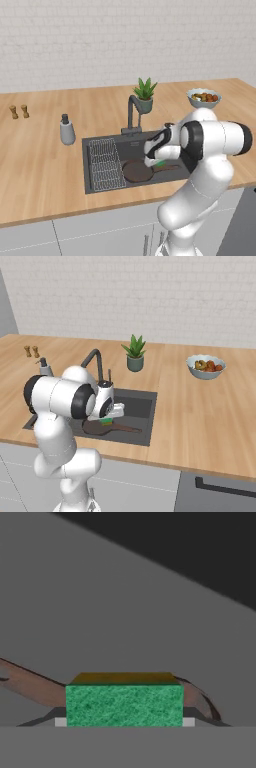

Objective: Pick the pan and sponge and place them into the sink. Then turn on the water.

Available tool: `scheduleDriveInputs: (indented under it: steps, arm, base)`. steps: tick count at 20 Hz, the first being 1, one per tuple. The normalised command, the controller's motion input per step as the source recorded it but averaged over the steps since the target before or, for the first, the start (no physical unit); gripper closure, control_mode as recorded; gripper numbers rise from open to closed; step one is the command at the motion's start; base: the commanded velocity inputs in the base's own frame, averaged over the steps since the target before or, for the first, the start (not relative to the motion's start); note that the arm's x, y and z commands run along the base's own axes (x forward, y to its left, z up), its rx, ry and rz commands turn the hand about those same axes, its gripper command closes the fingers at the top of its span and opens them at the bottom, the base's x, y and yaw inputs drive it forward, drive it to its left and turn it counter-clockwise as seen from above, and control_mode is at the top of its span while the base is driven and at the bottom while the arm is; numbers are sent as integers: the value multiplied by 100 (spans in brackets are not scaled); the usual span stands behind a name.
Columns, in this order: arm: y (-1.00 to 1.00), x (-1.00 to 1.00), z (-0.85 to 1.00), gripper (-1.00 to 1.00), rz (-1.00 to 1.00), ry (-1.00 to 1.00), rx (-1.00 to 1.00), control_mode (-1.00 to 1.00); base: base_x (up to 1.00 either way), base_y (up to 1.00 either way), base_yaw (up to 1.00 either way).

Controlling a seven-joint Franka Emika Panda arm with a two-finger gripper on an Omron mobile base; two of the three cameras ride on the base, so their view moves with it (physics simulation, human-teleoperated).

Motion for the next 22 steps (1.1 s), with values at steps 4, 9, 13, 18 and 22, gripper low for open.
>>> scheduleDriveInputs:
  steps: [4, 9, 13, 18, 22]
  arm:
    - [14, 17, 0, 100, 0, 0, 0, -100]
    - [17, 31, 0, 100, 0, 0, 0, -100]
    - [6, 23, 0, 100, 0, 0, 0, -100]
    - [3, 0, -17, 100, 0, 0, 0, -100]
    - [10, 0, -43, 100, 0, 0, 0, -100]
  base:
    - [0, 0, 0]
    - [0, 0, 0]
    - [0, 0, 0]
    - [0, 0, 0]
    - [0, 0, 0]
